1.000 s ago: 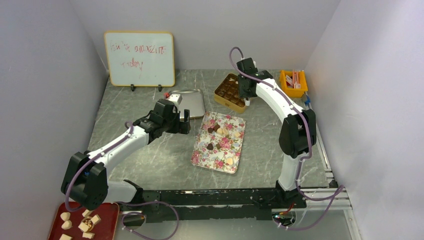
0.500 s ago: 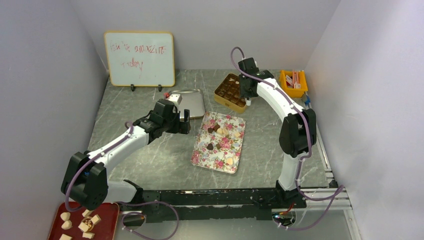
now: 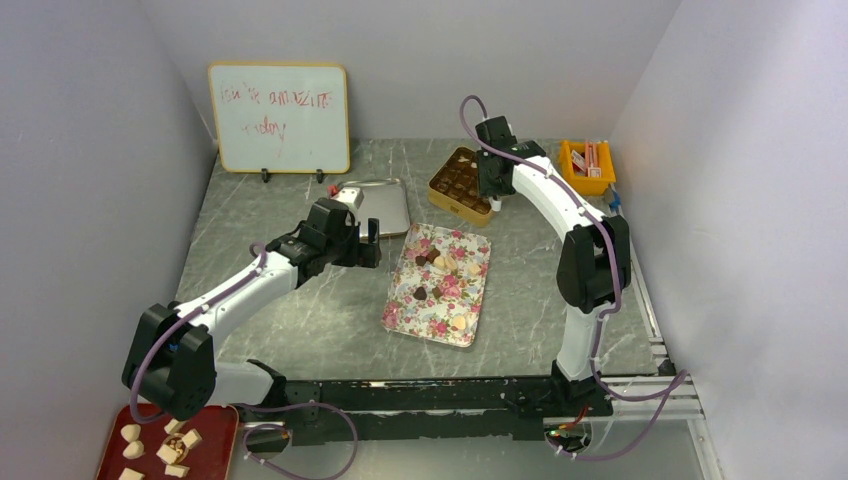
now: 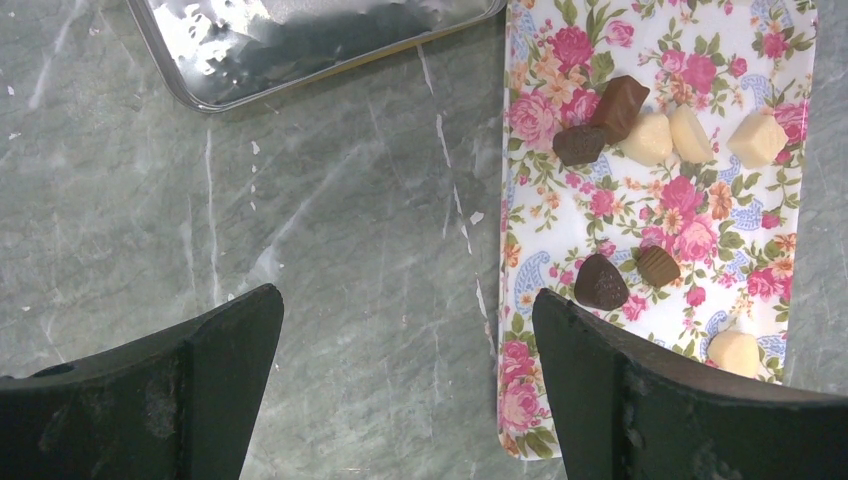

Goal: Pack the chocolate
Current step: Place the fake chocolate in the packing box, then pick up the fake chocolate from the plate.

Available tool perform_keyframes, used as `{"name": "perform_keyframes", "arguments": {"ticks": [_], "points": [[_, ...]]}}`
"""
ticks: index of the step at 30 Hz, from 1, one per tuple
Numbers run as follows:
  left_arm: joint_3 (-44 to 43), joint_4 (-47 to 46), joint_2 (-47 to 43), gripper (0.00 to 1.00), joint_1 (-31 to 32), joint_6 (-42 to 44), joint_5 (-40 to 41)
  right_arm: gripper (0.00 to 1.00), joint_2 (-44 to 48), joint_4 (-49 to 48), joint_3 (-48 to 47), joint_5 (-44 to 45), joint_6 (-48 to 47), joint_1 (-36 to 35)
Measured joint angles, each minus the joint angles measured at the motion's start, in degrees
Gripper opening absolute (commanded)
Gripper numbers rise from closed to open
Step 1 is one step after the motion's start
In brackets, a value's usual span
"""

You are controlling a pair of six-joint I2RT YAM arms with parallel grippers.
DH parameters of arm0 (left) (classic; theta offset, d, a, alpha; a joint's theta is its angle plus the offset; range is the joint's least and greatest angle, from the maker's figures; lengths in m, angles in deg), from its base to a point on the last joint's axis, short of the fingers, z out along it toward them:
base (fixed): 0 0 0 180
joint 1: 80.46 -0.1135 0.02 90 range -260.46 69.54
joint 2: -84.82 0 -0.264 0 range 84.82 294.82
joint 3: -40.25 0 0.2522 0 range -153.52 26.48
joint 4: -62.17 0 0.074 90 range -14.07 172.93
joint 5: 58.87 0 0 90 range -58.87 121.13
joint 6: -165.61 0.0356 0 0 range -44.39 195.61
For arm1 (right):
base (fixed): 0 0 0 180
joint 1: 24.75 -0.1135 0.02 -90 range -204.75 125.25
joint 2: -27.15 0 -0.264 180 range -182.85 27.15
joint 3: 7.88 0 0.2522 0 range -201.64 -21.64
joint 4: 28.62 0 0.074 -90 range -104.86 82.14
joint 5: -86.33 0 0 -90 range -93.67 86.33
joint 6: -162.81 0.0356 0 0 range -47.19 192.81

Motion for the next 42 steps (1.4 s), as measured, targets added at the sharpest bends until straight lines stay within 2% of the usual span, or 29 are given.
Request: {"name": "perform_keyframes", "arguments": {"ticks": [8,21,28,32,42], "points": [[0.00,0.00,0.00,1.00,0.00,-0.74,0.00,0.40,0.00,-0.20,0.00,-0.04,-0.33,0.04],[0.00,0.07,-0.13,1.00,0.00,-1.01,0.00,0.36,0.22,-0.66,0.00,-0.44,-0.39,0.20],[0.00,0.26,-0.81,1.00,0.00,-1.16,0.00,0.35,5.01,-0.52,0.66,-1.01,-0.70,-0.96],[0.00,0.61,-0.87,1.00,0.00,-1.20,0.00,0.35,12.11,0.02,4.17,-0.70,-0.85,-4.83],[0.00,0.83,-1.16,1.00,0.00,-2.01,-0.02,0.35,29.11,3.98,17.25,-1.55,1.38,-19.85]]}}
